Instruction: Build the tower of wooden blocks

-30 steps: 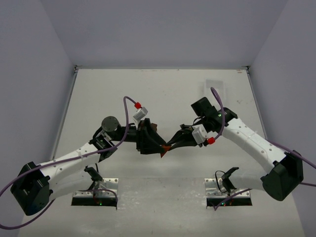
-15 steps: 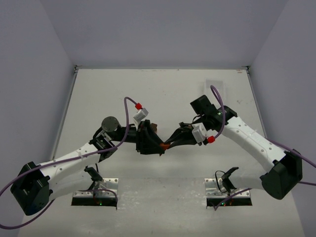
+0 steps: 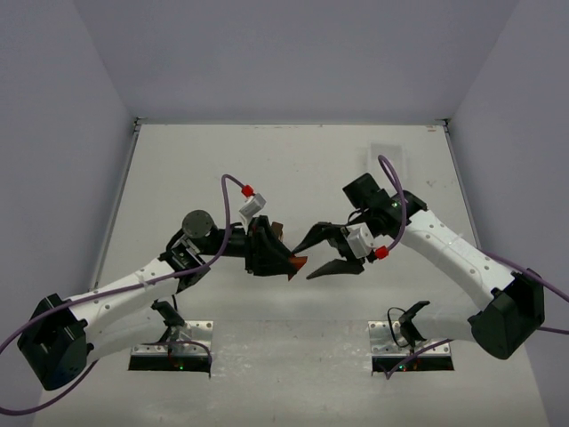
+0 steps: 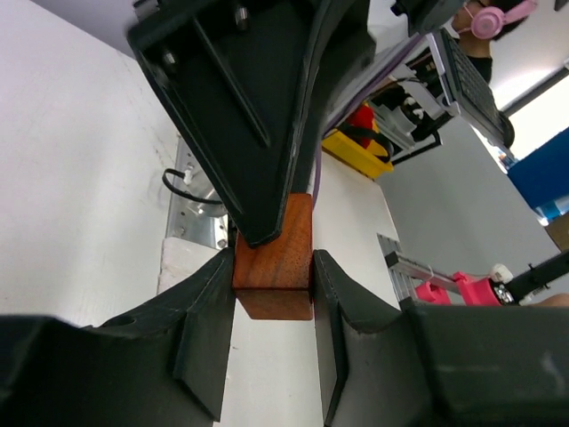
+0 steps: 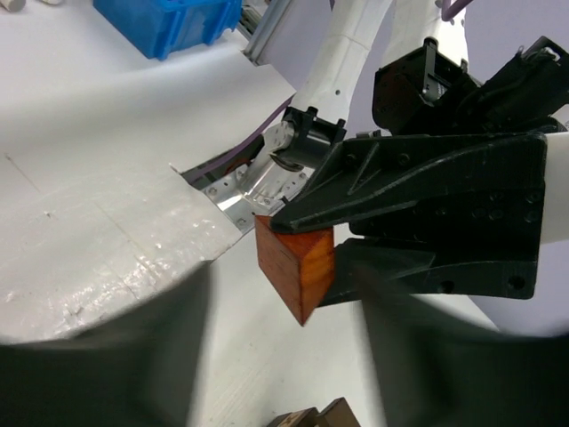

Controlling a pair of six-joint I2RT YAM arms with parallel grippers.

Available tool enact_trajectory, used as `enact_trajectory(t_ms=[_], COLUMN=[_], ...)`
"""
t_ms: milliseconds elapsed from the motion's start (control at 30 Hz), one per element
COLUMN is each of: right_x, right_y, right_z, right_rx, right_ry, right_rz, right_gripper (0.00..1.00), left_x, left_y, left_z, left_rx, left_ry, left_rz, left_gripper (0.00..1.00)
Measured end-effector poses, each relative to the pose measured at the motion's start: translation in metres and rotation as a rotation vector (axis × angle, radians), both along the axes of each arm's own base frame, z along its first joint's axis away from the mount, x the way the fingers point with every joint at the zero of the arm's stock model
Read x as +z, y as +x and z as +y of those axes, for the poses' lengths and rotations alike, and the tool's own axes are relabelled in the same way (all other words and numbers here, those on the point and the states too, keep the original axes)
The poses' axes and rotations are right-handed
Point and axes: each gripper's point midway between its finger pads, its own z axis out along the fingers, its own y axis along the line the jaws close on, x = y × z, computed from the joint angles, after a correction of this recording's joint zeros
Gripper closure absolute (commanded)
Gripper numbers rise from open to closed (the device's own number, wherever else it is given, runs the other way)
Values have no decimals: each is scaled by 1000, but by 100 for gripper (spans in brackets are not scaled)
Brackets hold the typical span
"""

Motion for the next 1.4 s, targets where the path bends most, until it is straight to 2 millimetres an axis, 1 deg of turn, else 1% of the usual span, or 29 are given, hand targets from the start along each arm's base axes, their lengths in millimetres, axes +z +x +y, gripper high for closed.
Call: enact_trajectory(t_ms=[133, 233, 300, 333, 400, 467, 500, 533, 600, 667, 700, 767, 833, 900, 967, 1033, 1100, 1167, 1233, 1400], right_x=[0, 0, -1, -5, -22, -48, -59, -67, -77, -79, -80, -81, -86, -93, -105, -121, -135, -144, -148, -151], right_y=[-2, -3, 5, 15, 38, 65, 80, 99, 136, 169, 186, 209, 222, 227, 224, 214, 202, 189, 181, 164], right_z=[-1, -3, -1, 0, 2, 1, -1, -3, -11, -21, -31, -51, -72, -90, -104, -118, -130, -139, -143, -149], right_rx=[-2, -8, -41, -87, -226, -422, -530, -649, -885, -1105, -1240, -1451, -1629, -1755, -1832, -1886, -1916, -1923, -1914, -1881], right_ry=[-20, -45, -79, -109, -179, -281, -320, -359, -406, -411, -403, -379, -357, -336, -335, -354, -376, -386, -377, -337], right_rz=[29, 53, 47, 37, 19, 81, 127, 167, 251, 335, 383, 459, 526, 576, 608, 630, 647, 658, 664, 671], right_gripper=[1, 1, 1, 1, 1, 1, 1, 1, 1, 1, 1, 1, 1, 1, 1, 1, 1, 1, 1, 1], left_x=[0, 0, 0, -3, -13, -24, -29, -36, -47, -59, -63, -70, -77, -86, -104, -131, -157, -177, -186, -201], left_y=[8, 29, 49, 61, 91, 117, 127, 134, 142, 144, 144, 146, 151, 159, 170, 176, 177, 176, 180, 197], left_z=[3, 7, 14, 20, 40, 66, 81, 95, 122, 144, 153, 168, 181, 192, 204, 213, 221, 224, 222, 213], left_rx=[78, 224, 369, 461, 693, 908, 1009, 1101, 1262, 1376, 1418, 1495, 1558, 1608, 1640, 1637, 1612, 1568, 1528, 1448], left_ry=[20, 72, 123, 164, 260, 345, 384, 422, 490, 547, 573, 609, 638, 673, 725, 806, 893, 963, 996, 977], left_rz=[5, 38, 75, 109, 181, 243, 266, 291, 324, 342, 345, 347, 352, 364, 373, 372, 369, 358, 337, 310], left_gripper=[100, 100, 100, 100, 100, 100, 100, 100, 100, 100, 100, 100, 100, 100, 100, 100, 100, 100, 99, 98])
